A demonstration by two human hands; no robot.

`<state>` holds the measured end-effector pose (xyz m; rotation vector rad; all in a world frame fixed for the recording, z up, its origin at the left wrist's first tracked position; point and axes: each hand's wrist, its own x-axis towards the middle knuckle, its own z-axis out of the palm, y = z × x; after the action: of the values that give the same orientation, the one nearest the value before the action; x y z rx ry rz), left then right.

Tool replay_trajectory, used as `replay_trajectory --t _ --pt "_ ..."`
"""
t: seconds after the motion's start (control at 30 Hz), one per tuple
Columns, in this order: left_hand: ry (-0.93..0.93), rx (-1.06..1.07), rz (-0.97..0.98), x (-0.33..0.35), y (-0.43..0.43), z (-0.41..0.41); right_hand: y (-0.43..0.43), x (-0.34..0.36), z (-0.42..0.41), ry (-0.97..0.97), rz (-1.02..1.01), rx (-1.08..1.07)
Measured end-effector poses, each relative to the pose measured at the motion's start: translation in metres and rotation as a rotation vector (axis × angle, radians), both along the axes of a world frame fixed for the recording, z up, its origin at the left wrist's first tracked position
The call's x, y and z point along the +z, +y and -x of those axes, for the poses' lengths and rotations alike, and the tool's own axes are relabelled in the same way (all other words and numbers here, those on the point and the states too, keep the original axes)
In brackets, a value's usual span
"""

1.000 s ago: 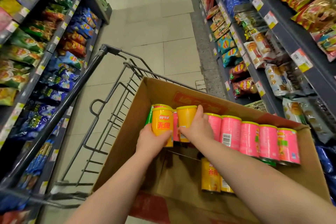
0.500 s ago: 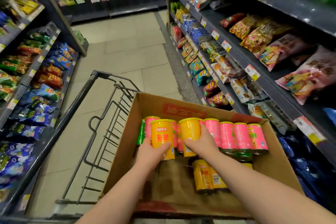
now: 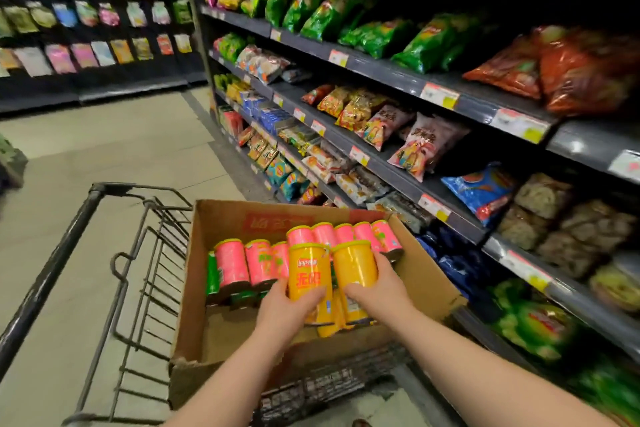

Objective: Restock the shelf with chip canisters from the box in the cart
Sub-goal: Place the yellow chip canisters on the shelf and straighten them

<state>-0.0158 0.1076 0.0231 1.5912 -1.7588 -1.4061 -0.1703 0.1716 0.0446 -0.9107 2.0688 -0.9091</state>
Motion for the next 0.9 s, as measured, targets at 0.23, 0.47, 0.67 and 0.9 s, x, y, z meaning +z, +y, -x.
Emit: replay_trajectory --t 0.23,0.47,0.67,0.9 --pt "0.06 -0.147 -0.056 0.003 0.053 0.012 0.079 0.01 -0.003 -0.009 -0.014 -0.206" --pt "0.158 -0.263 -0.085 0.02 0.105 0.042 0.146 0.026 0.014 0.021 0.044 -0.335" --pt "0.208 -0.364 -0.137 0.024 0.176 0.077 0.229 0.039 0.033 -0.008 0.053 -0.462" --pt "0.224 -0.547 -0.177 0.036 0.301 0.138 0.372 0.048 0.068 -0.03 0.064 -0.686"
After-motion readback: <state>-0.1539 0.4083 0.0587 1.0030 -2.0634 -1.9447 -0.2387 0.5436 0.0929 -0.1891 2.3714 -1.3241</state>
